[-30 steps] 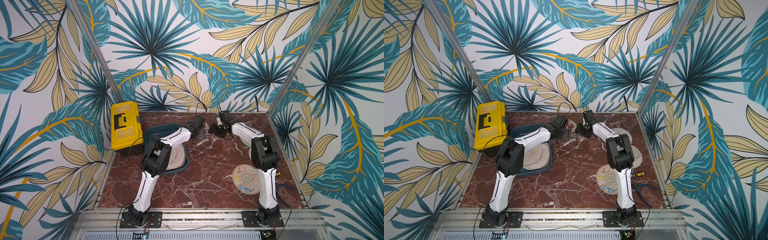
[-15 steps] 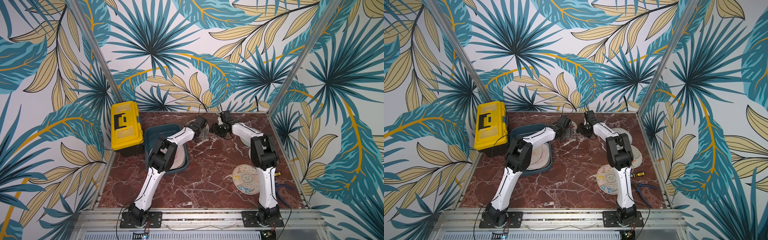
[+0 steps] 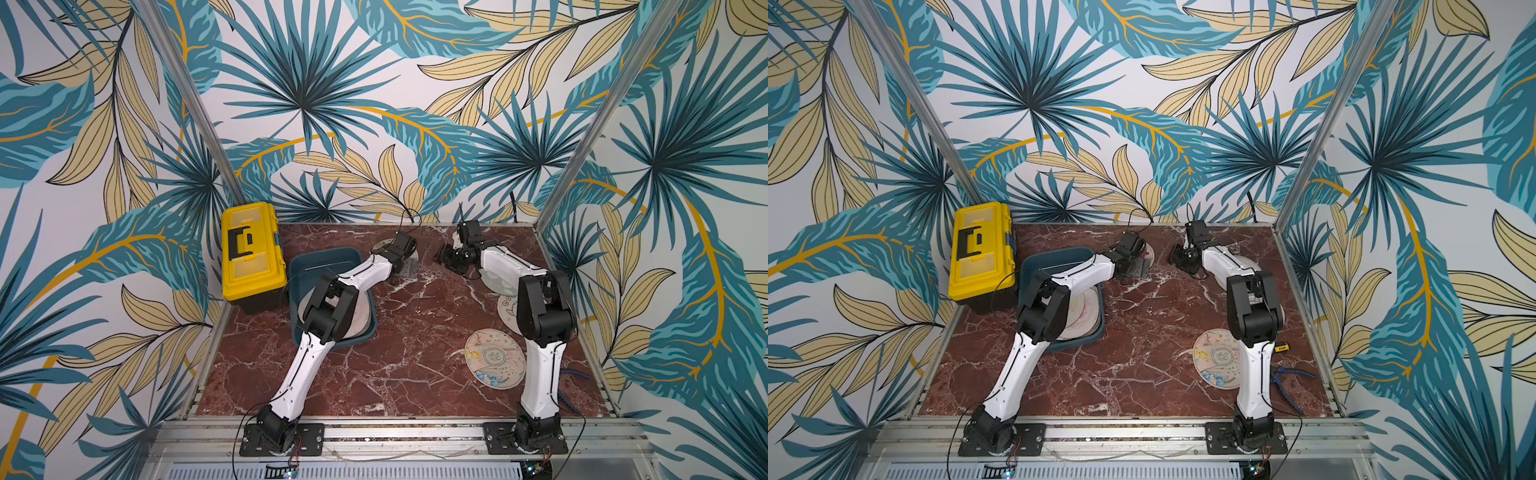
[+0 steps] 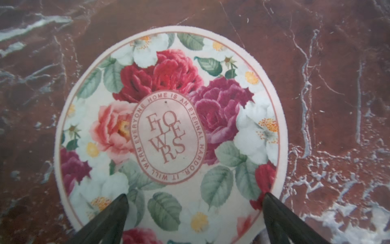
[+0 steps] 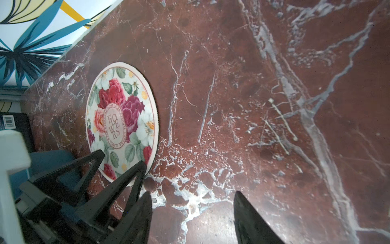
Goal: Put the coasters into the storage box
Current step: Pick up the coaster from the center of the board.
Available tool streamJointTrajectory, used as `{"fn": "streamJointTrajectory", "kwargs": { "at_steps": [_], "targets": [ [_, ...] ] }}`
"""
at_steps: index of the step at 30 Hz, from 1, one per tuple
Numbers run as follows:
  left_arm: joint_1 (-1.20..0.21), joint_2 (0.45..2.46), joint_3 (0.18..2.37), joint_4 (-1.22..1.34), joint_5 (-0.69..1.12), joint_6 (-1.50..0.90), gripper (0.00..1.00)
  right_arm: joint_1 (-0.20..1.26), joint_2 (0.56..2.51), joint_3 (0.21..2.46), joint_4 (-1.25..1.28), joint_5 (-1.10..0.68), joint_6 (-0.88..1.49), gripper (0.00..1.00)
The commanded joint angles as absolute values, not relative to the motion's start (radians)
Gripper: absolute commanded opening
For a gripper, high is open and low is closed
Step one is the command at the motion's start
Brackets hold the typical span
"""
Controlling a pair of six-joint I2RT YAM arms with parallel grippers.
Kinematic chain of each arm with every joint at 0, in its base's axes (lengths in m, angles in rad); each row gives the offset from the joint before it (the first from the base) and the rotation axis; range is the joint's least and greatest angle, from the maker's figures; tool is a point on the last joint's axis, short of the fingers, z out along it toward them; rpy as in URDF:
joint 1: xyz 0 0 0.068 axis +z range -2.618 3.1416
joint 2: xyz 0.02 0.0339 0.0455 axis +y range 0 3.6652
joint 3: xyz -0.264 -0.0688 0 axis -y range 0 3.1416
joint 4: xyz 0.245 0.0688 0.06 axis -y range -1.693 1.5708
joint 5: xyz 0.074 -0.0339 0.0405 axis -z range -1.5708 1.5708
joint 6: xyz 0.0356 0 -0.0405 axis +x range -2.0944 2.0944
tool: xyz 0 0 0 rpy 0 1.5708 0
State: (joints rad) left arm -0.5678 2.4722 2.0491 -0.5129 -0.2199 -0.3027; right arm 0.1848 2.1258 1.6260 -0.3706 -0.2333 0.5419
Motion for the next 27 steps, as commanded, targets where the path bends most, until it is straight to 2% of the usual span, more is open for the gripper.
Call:
{"fn": "streamJointTrajectory", "kwargs": {
  "at_steps": [1,23,27],
  "targets": [
    [-0.571,2.461,2.074,-0.556,-0.193,-0.252,1.00,0.186,2.098,1.599,-0.377,-0.241,0.525,0.62],
    [-0.560,2.478,2.106,-0.645,-0.012,-0.238,0.99,0.181,2.076,1.556,-0.377,-0.252,0.518,0.62],
    [-0.561,2.481,2.110,-0.664,-0.050,-0.239,0.99,0.181,2.071,1.551,-0.377,-0.250,0.519,0.62]
  ]
}}
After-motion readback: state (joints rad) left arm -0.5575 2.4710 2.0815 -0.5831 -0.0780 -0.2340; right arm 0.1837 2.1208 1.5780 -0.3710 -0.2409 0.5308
